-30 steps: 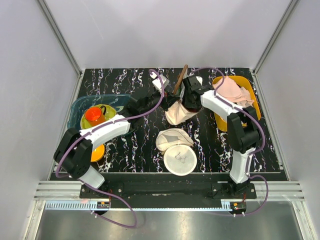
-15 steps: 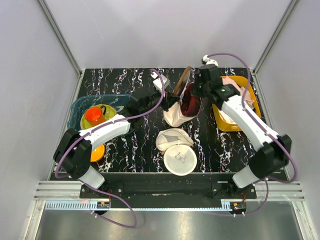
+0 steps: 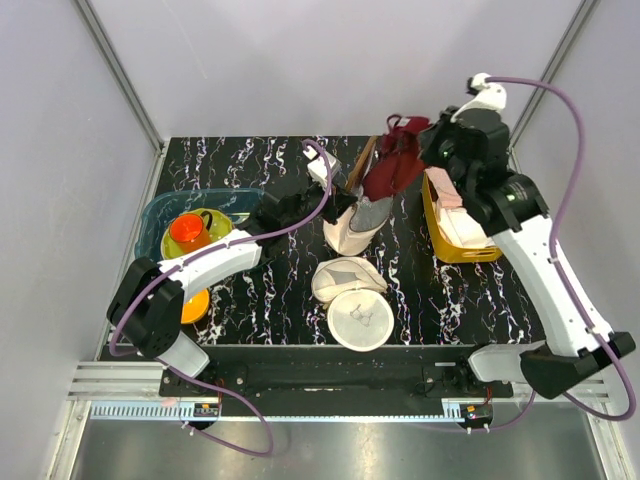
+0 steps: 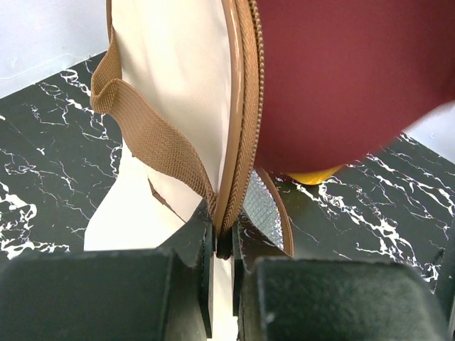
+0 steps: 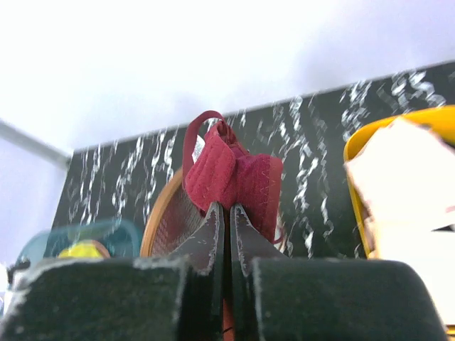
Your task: Unzip the laundry bag and remove the bra
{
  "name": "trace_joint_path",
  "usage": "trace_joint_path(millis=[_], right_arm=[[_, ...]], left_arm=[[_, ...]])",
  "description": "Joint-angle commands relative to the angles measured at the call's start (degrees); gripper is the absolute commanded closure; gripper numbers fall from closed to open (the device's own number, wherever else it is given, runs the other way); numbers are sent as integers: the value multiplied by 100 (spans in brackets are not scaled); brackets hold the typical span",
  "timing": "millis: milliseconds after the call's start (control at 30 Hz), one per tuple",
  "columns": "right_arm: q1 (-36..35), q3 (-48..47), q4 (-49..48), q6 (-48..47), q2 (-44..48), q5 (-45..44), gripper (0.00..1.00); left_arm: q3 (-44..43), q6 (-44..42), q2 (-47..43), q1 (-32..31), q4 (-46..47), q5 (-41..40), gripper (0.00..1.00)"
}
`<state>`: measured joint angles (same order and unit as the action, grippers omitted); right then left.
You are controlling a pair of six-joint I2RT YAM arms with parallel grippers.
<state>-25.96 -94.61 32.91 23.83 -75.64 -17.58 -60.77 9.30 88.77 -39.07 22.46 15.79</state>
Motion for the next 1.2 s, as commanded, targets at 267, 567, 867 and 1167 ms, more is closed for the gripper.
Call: trace_joint_path(millis=[267,567,867,1167], right_arm=[[1600,-972,-66,-564,32,-1212,100],[2498,343,-56,-196,-179,-1054,100],[2850,2367,-759,735,-1207,-1230,100],[2991,3220,-1146,1387,-1481,-1528,100]], left_arm=[[-49,2,-273,-39,31,-278,100],[13,2,-343,-39,-13,-287,100],[-189,142,-132,-66,-259,-32,100],[-49,125,-273,-66,-356,-146,100]])
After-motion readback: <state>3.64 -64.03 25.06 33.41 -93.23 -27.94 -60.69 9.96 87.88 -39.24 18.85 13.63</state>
